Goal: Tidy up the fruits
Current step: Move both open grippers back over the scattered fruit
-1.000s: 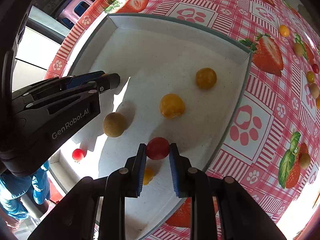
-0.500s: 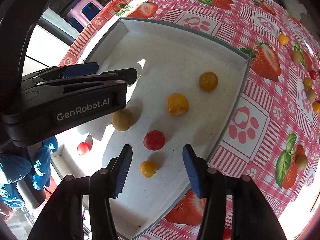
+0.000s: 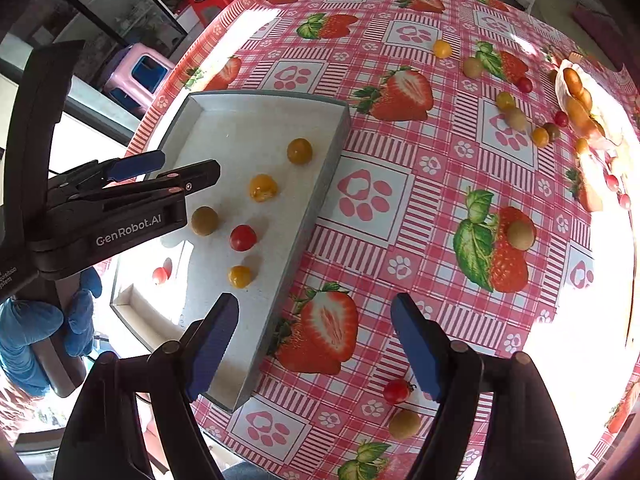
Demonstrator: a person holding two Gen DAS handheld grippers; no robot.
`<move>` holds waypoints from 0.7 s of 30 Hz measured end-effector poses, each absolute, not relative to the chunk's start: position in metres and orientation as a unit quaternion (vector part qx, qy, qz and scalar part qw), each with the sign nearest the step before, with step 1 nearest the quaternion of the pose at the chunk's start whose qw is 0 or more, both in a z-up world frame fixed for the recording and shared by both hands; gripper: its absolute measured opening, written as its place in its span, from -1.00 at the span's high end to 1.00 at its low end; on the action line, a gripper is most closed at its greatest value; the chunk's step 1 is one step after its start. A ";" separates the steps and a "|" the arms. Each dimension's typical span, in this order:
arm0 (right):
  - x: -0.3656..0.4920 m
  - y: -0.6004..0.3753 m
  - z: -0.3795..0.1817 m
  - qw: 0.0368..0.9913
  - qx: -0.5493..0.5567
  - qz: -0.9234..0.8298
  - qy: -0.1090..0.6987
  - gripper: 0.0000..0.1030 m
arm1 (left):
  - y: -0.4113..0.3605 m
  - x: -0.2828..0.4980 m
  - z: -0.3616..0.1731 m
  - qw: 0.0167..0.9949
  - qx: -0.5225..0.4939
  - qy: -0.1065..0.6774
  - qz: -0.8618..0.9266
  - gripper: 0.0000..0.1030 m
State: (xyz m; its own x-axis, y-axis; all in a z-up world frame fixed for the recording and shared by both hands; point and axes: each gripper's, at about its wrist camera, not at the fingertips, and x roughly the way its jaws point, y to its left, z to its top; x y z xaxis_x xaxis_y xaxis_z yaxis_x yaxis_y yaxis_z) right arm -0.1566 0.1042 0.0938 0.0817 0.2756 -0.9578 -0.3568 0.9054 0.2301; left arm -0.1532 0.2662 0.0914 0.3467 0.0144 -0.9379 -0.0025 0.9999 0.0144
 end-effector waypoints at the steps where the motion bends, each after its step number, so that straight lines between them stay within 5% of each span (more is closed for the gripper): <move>1: -0.158 0.087 0.094 0.738 -0.026 0.200 0.644 -0.58 | 0.257 -0.155 0.094 0.821 0.013 0.571 -0.004 -0.36; 10: -0.184 -0.031 0.082 0.735 0.029 0.074 0.673 -0.59 | 0.169 -0.181 0.104 0.809 0.060 0.577 -0.097 -0.36; 21: -0.178 -0.071 0.067 0.725 0.053 0.051 0.685 -0.58 | 0.112 -0.212 0.052 0.756 0.026 0.644 -0.114 -0.36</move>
State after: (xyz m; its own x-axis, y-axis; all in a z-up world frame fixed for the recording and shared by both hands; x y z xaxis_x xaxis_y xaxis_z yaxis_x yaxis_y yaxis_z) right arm -0.1779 -0.0715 0.0675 0.0562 0.1462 -0.9877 -0.0022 0.9892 0.1464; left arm -0.2122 0.1116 0.0522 0.1438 -0.1389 -0.9798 0.2052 0.9728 -0.1077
